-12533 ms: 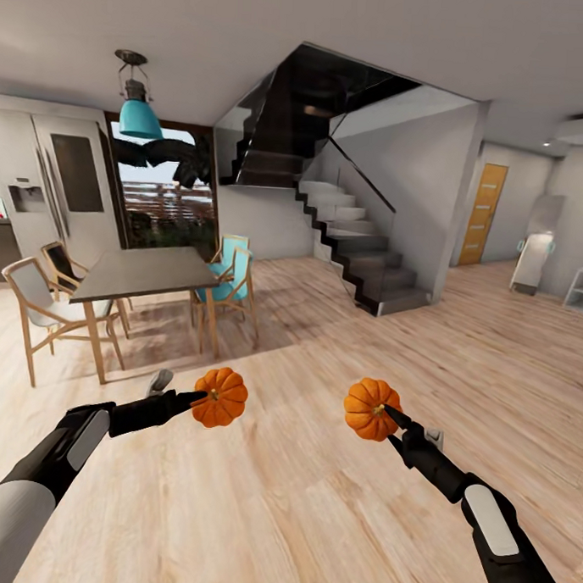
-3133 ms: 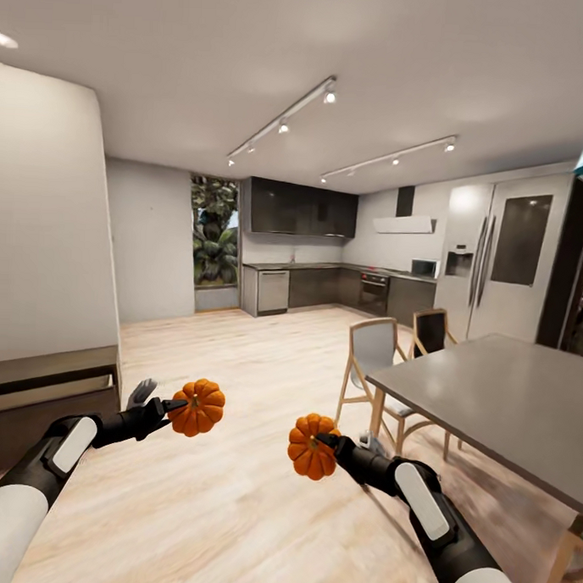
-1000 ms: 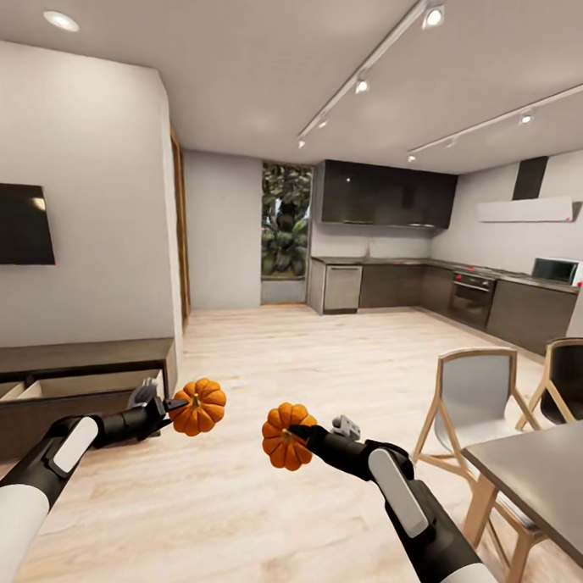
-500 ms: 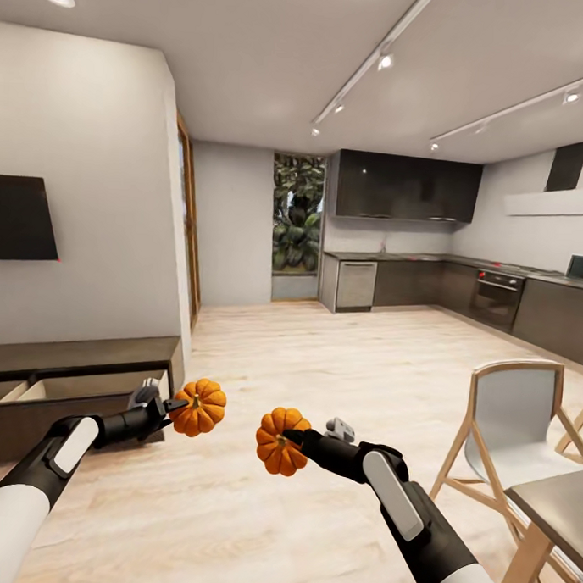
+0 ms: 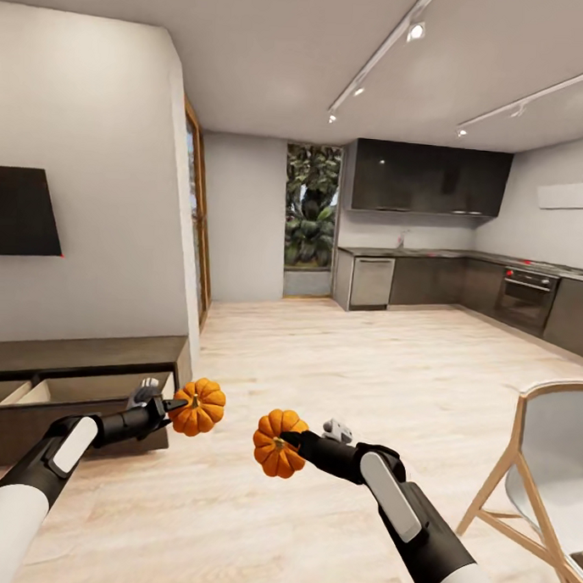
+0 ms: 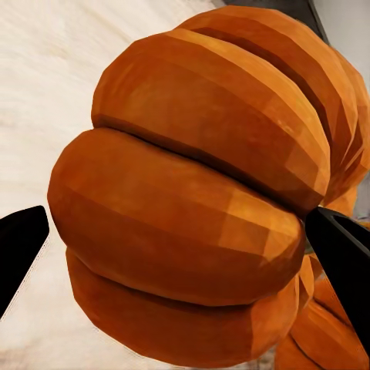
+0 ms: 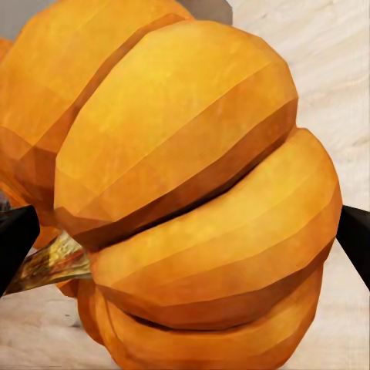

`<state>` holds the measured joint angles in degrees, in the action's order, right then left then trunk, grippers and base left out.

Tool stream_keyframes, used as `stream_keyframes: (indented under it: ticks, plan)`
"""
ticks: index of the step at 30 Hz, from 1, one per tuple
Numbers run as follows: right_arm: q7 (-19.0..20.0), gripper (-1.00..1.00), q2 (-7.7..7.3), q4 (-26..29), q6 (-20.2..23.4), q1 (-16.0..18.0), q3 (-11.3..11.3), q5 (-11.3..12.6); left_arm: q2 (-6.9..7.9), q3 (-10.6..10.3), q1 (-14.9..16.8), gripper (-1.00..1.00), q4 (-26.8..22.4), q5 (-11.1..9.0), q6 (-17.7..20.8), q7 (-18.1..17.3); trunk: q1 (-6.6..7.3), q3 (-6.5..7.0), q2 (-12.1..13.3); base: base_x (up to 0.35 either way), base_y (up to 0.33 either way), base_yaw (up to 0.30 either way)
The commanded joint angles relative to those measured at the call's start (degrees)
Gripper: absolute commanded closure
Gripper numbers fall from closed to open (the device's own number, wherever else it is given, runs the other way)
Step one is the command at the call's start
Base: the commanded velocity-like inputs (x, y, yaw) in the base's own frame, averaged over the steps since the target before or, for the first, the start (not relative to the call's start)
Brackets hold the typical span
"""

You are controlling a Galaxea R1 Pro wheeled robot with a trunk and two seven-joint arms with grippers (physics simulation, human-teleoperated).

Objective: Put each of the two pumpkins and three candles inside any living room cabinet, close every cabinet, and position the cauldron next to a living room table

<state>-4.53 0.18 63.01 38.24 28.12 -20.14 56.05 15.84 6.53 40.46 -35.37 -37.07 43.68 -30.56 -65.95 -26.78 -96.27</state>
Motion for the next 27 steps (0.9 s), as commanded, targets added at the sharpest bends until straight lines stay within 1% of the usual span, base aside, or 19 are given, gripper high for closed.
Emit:
stream_keyframes:
  ticks: [1,5,8,14,21,24,27]
  plan:
    - [-0.7,1.00,0.00,0.1,0.1,0.1,-0.2,0.8,-0.02,0.2,0.1,1.00,0.0,-0.7,0.5,-0.1,-0.03,-0.15,0.0,0.335,0.000,0.097]
    - [-2.4,1.00,0.12,0.2,0.1,0.1,-0.6,0.9,-0.02,0.2,0.1,1.00,0.0,-0.7,0.5,-0.2,-0.03,-0.52,0.0,0.335,0.000,0.098]
    - [-3.4,1.00,0.53,0.4,0.1,0.2,-0.7,0.8,-0.02,0.3,0.1,1.00,0.0,-0.7,0.5,-0.2,-0.03,-0.79,0.0,0.335,0.000,0.100]
    - [-3.7,1.00,0.67,0.6,0.1,0.2,-0.7,0.8,-0.02,1.0,0.1,1.00,0.0,-0.7,0.5,-0.2,-0.03,-1.33,0.0,0.334,0.008,0.101]
    - [-3.7,1.00,0.70,0.6,0.1,0.2,-0.8,0.8,-0.03,1.4,0.1,1.00,0.0,-0.7,0.5,-0.2,-0.03,-1.97,0.0,0.319,0.094,0.102]
    - [-3.7,1.00,0.70,0.6,0.1,0.2,-0.8,0.8,-0.02,1.4,0.1,1.00,0.0,-0.7,0.5,-0.2,-0.03,-2.24,0.0,0.256,0.035,0.103]
    - [-3.7,1.00,0.70,0.6,0.1,0.2,-0.8,0.8,-0.02,1.4,0.1,1.00,0.0,-0.7,0.5,-0.2,-0.03,-2.51,0.0,0.125,0.013,0.103]
